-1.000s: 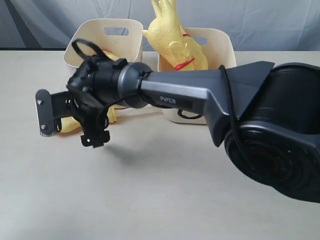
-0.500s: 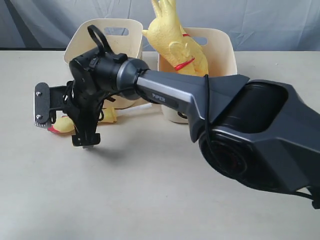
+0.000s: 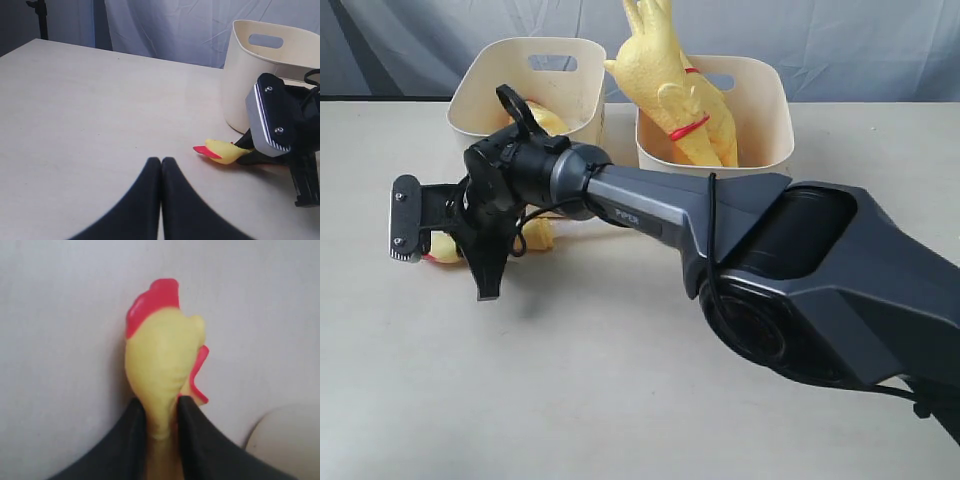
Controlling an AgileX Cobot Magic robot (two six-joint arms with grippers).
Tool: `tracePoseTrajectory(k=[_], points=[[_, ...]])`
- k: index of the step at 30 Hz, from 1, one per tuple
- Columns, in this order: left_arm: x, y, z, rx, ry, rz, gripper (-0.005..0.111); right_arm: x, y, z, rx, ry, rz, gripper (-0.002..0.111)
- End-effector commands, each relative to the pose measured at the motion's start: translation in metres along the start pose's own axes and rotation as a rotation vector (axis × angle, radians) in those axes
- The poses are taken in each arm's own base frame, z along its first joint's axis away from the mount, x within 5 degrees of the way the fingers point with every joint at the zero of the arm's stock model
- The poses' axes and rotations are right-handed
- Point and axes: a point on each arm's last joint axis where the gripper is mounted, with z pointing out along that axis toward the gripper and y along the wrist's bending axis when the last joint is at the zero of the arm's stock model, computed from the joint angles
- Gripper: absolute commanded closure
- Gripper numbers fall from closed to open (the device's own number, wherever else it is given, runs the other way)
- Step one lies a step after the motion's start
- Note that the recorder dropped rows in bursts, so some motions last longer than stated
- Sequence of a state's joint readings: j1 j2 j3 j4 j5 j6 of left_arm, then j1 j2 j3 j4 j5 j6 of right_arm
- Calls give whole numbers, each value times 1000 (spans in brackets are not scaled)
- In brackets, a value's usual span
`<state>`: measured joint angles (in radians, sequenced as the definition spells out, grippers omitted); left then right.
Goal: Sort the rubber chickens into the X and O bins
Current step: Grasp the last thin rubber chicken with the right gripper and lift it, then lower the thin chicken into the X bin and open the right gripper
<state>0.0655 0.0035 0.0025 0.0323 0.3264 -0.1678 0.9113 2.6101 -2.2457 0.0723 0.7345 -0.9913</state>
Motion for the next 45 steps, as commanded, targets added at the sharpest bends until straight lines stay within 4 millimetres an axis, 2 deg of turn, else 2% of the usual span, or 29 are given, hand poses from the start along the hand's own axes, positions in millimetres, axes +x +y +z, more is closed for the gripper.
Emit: tracePoseTrajectory(k=[1,5,11,14,18,21,25,30,33,35,36,38,41,42,43,45], points=[[-2,-1,-1,8,-16,3,107,-8,18,-18,-161,94,48,104],[-2,-1,-1,8,-16,3,107,-35,11,-78,-160,85,93,104],[-2,-1,-1,8,-16,3,107,-49,-9,-163,-97,30,146,104],[-2,-1,-1,8,-16,3,107,-57,-26,-204,18,-97,175,104],[-2,-1,-1,8,-16,3,107,-63,-62,-242,260,-370,336,104],[-2,-1,-1,8,-16,3,107,-55,-91,-257,445,-550,487,104],[-2,-1,-1,8,-16,3,107,-30,-123,-250,615,-693,616,104],[-2,-1,-1,8,-15,3,107,1,-140,-216,601,-748,843,104],[-2,-1,-1,8,-15,3,107,15,-144,-198,594,-744,912,102],[-2,-1,-1,9,-17,3,107,22,-147,-190,614,-745,920,93],[-2,-1,-1,8,-15,3,107,26,-149,-187,626,-747,923,86],[-2,-1,-1,8,-15,3,107,30,-150,-183,628,-750,938,66],[-2,-1,-1,8,-15,3,107,34,-150,-177,616,-734,953,27],[-2,-1,-1,8,-15,3,107,36,-150,-176,612,-727,955,19],[-2,-1,-1,8,-15,3,107,37,-149,-175,599,-712,958,15],[-2,-1,-1,8,-15,3,107,36,-146,-174,550,-668,964,15]])
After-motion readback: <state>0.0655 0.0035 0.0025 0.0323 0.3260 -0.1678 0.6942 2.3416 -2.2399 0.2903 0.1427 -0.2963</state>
